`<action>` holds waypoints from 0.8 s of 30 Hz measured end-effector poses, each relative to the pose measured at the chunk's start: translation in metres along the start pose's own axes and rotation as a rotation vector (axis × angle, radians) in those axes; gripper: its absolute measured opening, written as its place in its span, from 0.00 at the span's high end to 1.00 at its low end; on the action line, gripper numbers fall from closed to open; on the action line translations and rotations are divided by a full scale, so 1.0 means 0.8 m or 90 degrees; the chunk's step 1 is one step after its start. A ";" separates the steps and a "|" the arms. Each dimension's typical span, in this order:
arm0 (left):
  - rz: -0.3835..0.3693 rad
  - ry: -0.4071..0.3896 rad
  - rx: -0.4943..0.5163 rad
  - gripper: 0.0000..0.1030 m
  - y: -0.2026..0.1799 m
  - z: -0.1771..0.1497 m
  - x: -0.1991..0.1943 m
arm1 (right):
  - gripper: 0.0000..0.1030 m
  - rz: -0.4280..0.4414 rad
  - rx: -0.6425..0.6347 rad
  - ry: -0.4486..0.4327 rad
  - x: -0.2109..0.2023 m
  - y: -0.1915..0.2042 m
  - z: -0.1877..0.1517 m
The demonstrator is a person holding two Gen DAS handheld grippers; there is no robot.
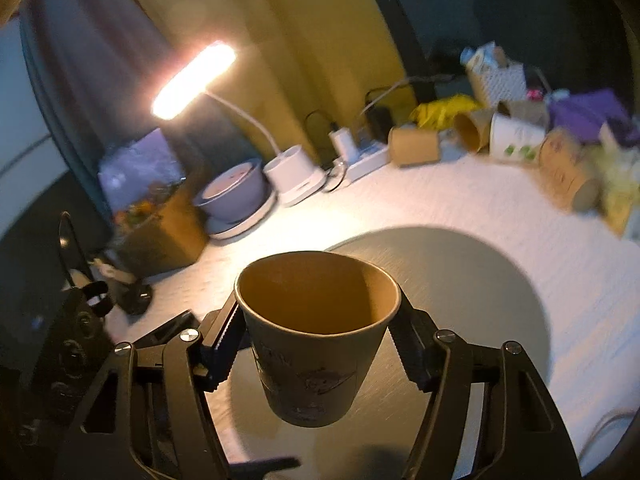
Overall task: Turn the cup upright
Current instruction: 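Turn the cup rim-up with the right tool while the left tool releases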
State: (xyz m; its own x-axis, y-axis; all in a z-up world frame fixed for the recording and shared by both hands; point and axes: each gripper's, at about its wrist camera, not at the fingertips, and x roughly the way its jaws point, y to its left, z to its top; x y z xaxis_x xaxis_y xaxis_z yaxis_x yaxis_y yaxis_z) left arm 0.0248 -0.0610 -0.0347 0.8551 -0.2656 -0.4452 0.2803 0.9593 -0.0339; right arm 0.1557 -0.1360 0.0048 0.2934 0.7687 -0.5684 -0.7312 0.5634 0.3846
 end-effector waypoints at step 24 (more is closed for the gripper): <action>0.171 0.088 -0.334 0.19 0.149 -0.034 0.015 | 0.32 -0.168 -0.143 -0.023 0.127 -0.007 0.031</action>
State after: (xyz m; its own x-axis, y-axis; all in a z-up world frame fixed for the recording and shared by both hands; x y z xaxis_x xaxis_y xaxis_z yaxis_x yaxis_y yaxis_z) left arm 0.0562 0.0527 -0.0684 0.7915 -0.0265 -0.6106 -0.2201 0.9197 -0.3252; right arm 0.2051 -0.0534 -0.0373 0.5091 0.6184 -0.5986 -0.7437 0.6662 0.0557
